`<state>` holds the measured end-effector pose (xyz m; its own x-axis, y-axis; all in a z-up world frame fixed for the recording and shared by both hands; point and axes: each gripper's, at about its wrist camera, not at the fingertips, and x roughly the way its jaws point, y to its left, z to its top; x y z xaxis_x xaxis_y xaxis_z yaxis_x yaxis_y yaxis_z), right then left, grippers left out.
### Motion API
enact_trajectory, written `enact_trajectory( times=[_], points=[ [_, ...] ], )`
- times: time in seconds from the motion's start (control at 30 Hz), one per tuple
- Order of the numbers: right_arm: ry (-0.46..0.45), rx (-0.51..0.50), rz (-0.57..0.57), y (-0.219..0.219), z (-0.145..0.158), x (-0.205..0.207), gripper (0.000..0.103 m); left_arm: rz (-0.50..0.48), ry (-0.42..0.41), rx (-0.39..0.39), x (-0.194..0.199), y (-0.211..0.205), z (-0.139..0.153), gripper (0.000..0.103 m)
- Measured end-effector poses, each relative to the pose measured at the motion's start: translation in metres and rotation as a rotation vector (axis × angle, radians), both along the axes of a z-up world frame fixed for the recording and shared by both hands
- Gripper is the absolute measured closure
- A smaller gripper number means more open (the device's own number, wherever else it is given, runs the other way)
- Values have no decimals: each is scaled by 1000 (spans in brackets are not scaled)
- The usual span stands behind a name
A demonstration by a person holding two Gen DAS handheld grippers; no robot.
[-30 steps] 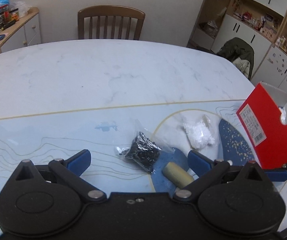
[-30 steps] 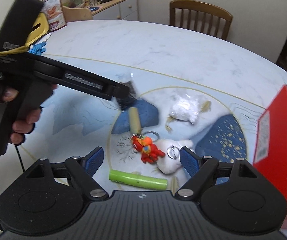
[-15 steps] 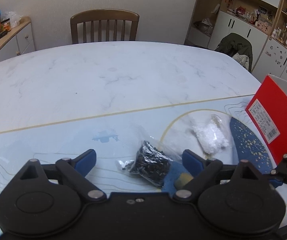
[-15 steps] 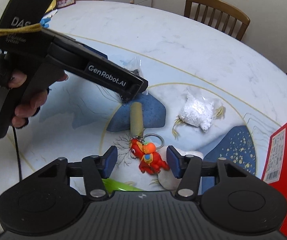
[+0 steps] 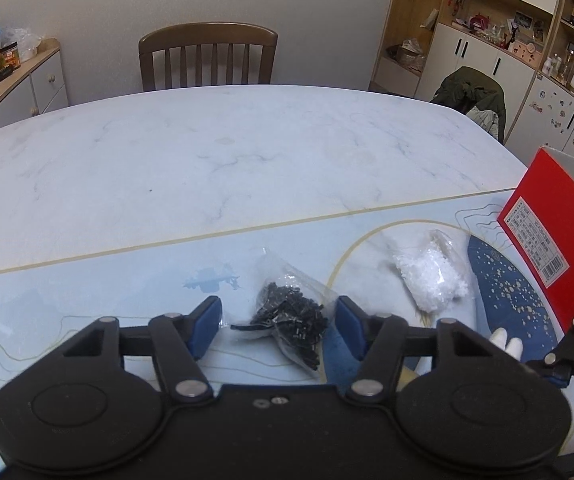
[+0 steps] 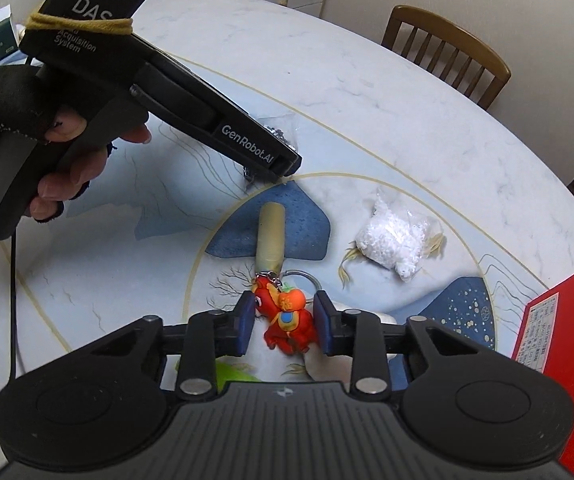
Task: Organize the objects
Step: 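Grasp black bead bag with left tool while right tool grasps red toy figure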
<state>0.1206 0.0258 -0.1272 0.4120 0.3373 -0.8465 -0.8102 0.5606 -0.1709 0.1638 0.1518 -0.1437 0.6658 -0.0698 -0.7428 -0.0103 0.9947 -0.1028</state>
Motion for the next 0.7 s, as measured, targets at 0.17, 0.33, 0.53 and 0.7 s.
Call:
enact_trajectory(
  times=[0.17, 0.33, 0.53, 0.7],
  points=[
    [-39, -14, 10, 0, 0, -5, 83, 7, 6, 7, 1, 1, 0, 50],
    [-42, 6, 2, -4, 5, -7, 86, 11, 9, 9, 0, 2, 3, 64],
    [-43, 39, 2, -9, 13, -15, 86, 20, 21, 24, -5, 2, 6, 67],
    [-42, 79, -28, -17, 27, -18, 86, 24, 39, 29, -12, 3, 11, 68]
  ],
)
